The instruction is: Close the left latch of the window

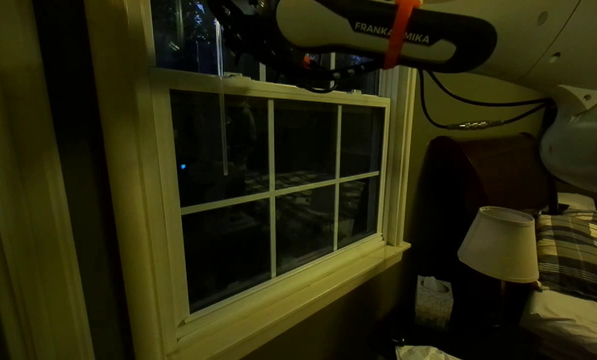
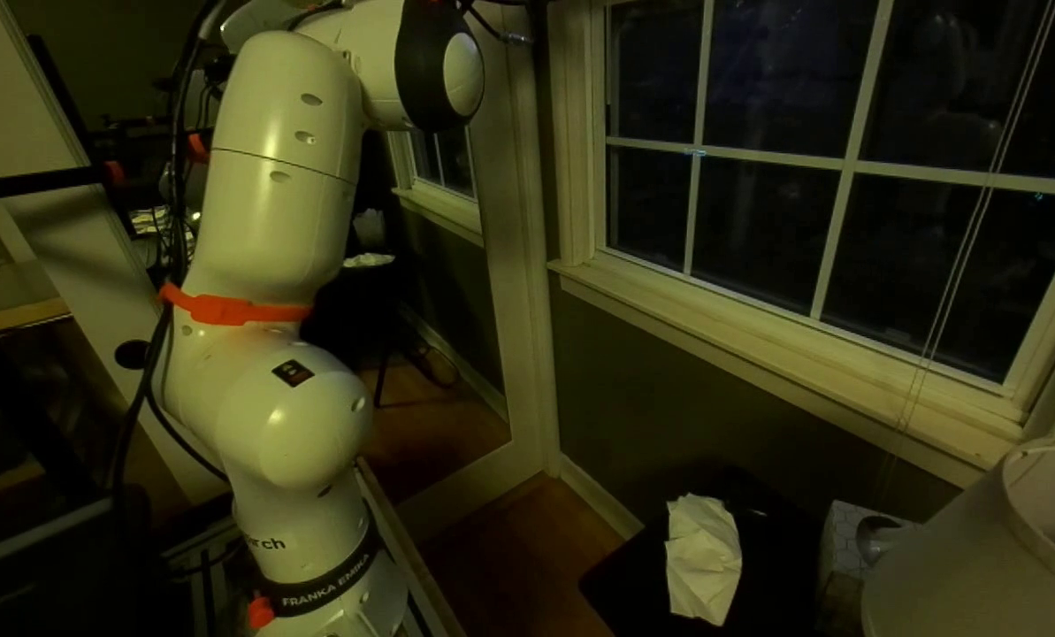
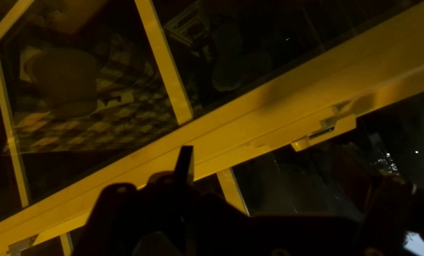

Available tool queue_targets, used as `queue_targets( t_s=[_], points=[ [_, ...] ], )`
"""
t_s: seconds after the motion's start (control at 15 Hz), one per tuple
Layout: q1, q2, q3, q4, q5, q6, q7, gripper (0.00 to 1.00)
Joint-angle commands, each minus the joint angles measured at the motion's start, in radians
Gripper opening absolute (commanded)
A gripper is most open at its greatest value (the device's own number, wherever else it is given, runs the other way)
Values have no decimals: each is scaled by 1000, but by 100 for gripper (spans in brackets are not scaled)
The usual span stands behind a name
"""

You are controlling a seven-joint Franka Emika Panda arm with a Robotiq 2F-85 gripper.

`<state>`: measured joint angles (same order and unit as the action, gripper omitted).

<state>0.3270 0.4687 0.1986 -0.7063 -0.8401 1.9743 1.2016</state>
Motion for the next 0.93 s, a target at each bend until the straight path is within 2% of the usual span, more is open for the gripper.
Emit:
queue_targets(
  t_s=[0.0,0.87],
  points=[
    [38,71,-26,84,-60,11,31,100],
    [128,176,-113,171,-203,-16,165,100]
  ],
)
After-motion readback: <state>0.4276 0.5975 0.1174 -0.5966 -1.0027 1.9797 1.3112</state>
